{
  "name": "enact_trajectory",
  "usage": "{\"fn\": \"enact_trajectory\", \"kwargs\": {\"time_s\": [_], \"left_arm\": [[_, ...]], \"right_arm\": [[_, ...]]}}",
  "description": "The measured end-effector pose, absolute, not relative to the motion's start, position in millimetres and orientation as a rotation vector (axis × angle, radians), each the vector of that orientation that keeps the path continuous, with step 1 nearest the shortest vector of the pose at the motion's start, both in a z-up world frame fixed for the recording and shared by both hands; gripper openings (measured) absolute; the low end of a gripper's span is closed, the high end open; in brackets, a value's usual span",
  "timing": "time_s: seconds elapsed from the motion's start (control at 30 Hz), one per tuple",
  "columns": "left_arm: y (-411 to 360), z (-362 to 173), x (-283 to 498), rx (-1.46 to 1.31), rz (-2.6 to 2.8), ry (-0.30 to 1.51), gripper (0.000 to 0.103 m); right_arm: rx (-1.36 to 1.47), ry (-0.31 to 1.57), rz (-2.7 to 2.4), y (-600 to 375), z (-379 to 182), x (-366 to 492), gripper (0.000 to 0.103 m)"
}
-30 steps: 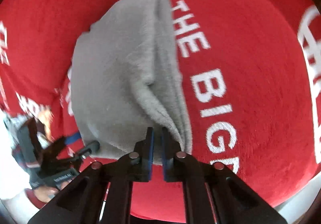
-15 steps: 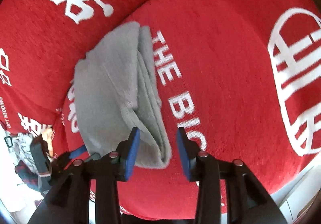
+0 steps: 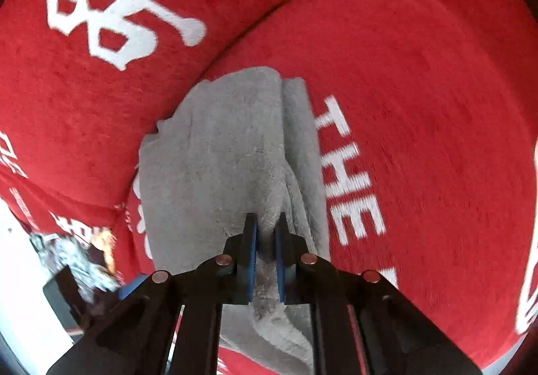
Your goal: Fold small clothes
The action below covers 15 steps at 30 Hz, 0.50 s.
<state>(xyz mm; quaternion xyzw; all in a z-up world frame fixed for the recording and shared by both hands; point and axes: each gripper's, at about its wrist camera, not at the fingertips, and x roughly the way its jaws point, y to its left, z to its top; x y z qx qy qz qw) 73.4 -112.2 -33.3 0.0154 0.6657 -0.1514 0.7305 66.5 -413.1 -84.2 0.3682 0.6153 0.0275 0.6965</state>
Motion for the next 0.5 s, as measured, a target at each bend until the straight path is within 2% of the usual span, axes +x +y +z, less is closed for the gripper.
{"fn": "enact_trajectory", "kwargs": {"time_s": [0.17, 0.27, 0.37, 0.5], "left_arm": [[-118.9, -41.2, 81.1, 0.034, -0.312, 1.491, 0.103], [-126.9, -45.7, 82.1, 0.057, -0.29, 1.509, 0.103], [-128.2, -46.8, 84.2, 0.057, -0.282, 1.513, 0.103], [-128.7, -48.8, 85.9, 0.046, -0.271, 1.519, 0.103]], "right_arm": [[0.681, 1.399, 0.077, -411.8, -76.6, 69.3, 0.008], [0.691, 1.424, 0.066, -415.2, -94.0, 70.9, 0.008], [0.706, 1.413, 0.061, -417.7, -88.4, 66.6, 0.009], [0.699, 1.424, 0.059, -424.6, -80.0, 59.6, 0.016]]}}
